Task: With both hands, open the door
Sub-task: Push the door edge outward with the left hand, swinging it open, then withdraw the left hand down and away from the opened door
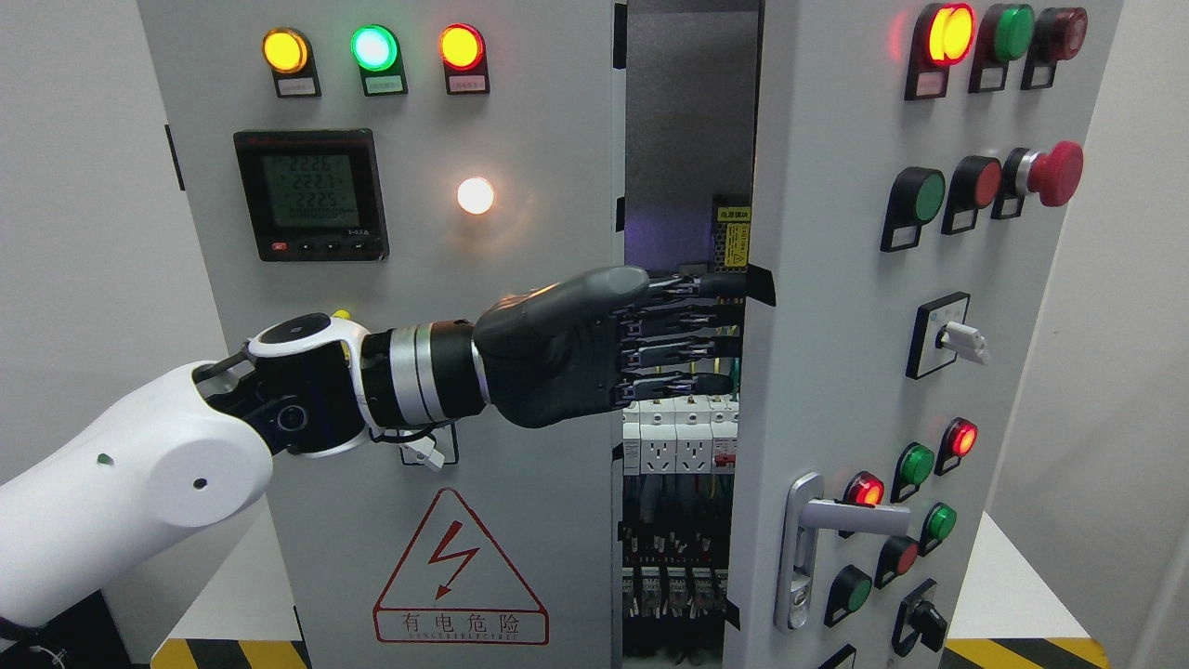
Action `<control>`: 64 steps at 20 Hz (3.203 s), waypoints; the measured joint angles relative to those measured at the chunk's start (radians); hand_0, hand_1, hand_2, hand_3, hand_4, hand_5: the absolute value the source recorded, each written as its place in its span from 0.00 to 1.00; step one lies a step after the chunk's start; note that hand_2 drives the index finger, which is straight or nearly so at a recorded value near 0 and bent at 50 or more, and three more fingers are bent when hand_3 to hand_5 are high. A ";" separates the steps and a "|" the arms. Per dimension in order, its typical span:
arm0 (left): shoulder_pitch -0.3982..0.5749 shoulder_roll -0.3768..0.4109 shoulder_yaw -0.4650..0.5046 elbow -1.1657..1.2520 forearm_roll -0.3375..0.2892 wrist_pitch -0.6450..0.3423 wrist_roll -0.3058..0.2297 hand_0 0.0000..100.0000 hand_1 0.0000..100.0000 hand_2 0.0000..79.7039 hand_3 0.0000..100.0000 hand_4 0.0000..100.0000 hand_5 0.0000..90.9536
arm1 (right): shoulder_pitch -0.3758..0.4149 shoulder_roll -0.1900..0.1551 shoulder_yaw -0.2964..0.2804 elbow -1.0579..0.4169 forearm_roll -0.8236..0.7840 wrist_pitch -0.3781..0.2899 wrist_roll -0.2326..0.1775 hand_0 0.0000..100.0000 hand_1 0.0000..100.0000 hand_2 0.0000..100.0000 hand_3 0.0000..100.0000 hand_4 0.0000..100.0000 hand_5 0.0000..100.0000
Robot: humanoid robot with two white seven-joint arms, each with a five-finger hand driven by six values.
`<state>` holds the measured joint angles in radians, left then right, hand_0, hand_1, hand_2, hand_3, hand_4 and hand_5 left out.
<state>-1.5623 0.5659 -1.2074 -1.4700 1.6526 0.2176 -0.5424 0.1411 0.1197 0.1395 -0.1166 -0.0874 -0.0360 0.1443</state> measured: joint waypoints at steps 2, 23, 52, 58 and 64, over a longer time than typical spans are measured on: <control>-0.001 -0.020 0.003 0.000 -0.003 0.007 0.014 0.12 0.56 0.00 0.00 0.00 0.00 | 0.000 0.000 0.000 0.000 0.000 0.000 0.000 0.07 0.14 0.00 0.00 0.00 0.00; -0.015 -0.217 0.015 -0.022 -0.051 0.032 0.207 0.12 0.56 0.00 0.00 0.00 0.00 | 0.000 0.000 0.000 0.000 0.000 0.000 0.000 0.07 0.14 0.00 0.00 0.00 0.00; 0.030 -0.608 0.018 0.022 -0.246 -0.015 0.413 0.12 0.56 0.00 0.00 0.00 0.00 | 0.000 0.000 0.000 0.000 0.000 0.000 0.000 0.07 0.14 0.00 0.00 0.00 0.00; 0.051 -0.670 0.017 0.068 -0.259 -0.066 0.462 0.12 0.56 0.00 0.00 0.00 0.00 | 0.000 0.000 0.000 0.000 0.000 0.000 0.000 0.07 0.14 0.00 0.00 0.00 0.00; 0.059 -0.706 0.004 0.107 -0.264 -0.094 0.468 0.12 0.56 0.00 0.00 0.00 0.00 | 0.000 0.000 0.000 0.000 0.000 0.000 0.000 0.07 0.14 0.00 0.00 0.00 0.00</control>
<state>-1.5036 -0.1403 -1.2033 -1.3633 1.3888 0.1241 -0.0742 0.1411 0.1197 0.1396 -0.1166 -0.0874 -0.0361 0.1443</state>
